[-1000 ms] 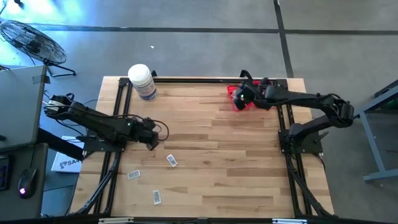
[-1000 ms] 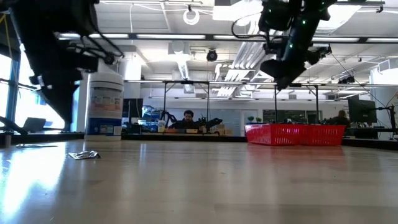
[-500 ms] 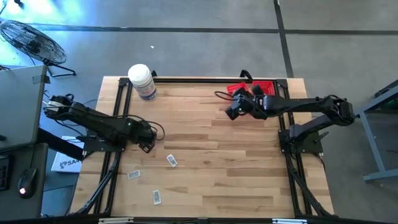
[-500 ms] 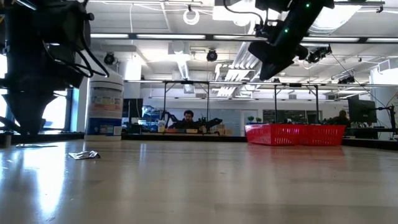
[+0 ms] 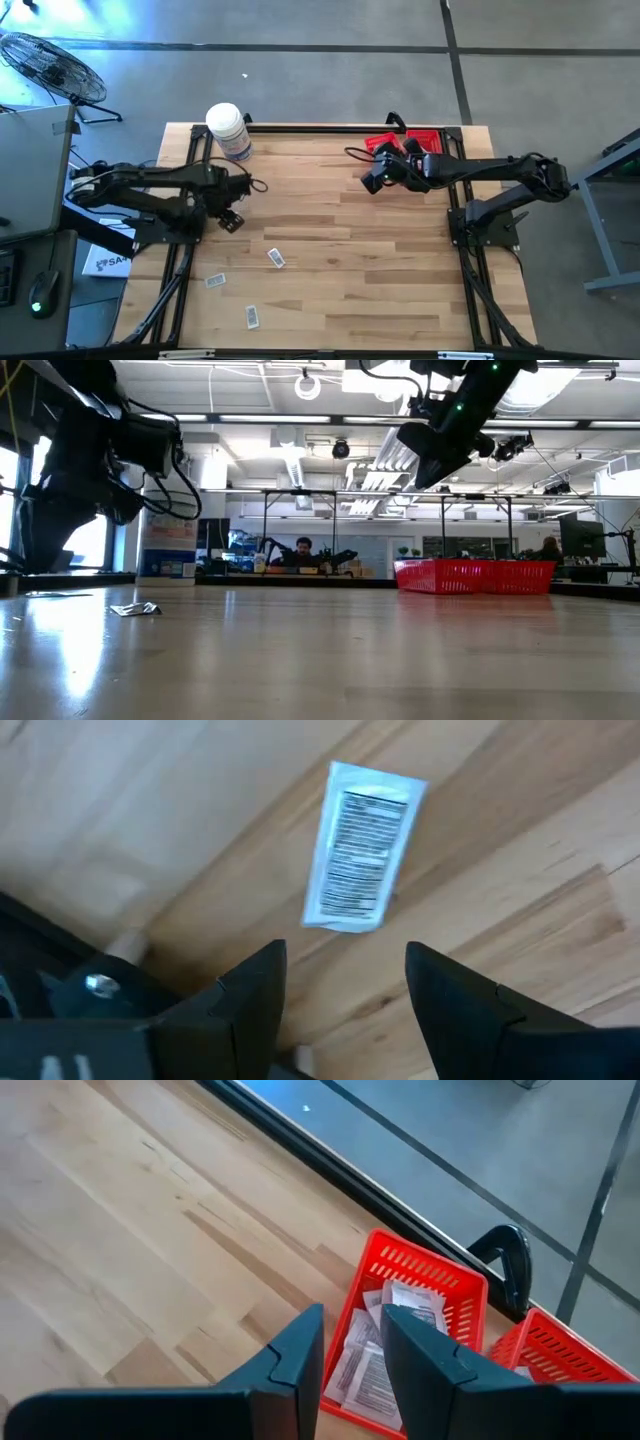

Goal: Pick & Place First Aid Supplies
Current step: Put the ointment pack into the right red bin

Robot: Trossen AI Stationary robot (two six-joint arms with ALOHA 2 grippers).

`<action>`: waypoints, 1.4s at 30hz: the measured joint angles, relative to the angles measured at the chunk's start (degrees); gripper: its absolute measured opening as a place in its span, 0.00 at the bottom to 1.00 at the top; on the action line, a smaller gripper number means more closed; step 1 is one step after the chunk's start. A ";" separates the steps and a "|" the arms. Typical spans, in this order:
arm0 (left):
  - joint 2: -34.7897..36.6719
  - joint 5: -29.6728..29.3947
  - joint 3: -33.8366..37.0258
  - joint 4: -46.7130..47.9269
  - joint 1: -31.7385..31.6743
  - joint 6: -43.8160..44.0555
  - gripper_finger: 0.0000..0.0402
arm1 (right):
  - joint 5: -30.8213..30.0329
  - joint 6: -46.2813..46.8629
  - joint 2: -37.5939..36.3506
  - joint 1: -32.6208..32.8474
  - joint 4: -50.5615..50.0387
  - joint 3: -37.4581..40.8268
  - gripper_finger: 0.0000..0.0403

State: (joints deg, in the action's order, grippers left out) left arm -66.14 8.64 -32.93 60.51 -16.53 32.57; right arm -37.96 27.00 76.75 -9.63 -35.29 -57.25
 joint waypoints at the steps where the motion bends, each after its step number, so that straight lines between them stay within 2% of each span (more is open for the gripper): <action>1: -0.61 0.00 0.00 0.11 -1.12 -1.94 0.49 | 0.30 -0.02 0.00 0.00 -0.01 0.00 0.24; 6: -6.48 0.02 0.00 1.26 -3.78 -7.98 0.46 | 1.01 0.00 0.00 0.04 -0.35 0.00 0.24; 12: -16.25 -0.50 -0.02 0.75 -3.73 -7.31 0.43 | 0.94 0.00 0.00 0.04 -0.44 0.00 0.24; 16: -19.60 -0.39 -0.43 0.53 -3.72 -6.94 0.41 | 0.20 -0.01 0.00 0.04 -0.44 0.00 0.24; 20: -19.96 -0.90 -1.62 0.59 -2.54 -6.85 0.40 | -0.88 -0.26 0.00 0.04 -0.44 0.00 0.24; 34: -19.79 -3.72 -6.54 -4.69 8.28 -8.25 0.39 | -0.92 -0.06 0.00 0.04 -0.44 0.00 0.24; 42: -19.79 -3.16 -7.26 -5.40 8.68 -5.32 0.39 | -0.46 -0.01 0.00 0.04 -0.44 0.00 0.24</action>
State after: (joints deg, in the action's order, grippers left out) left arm -85.93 5.48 -40.18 55.10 -7.86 27.24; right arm -38.41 26.99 76.75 -9.58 -35.73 -57.25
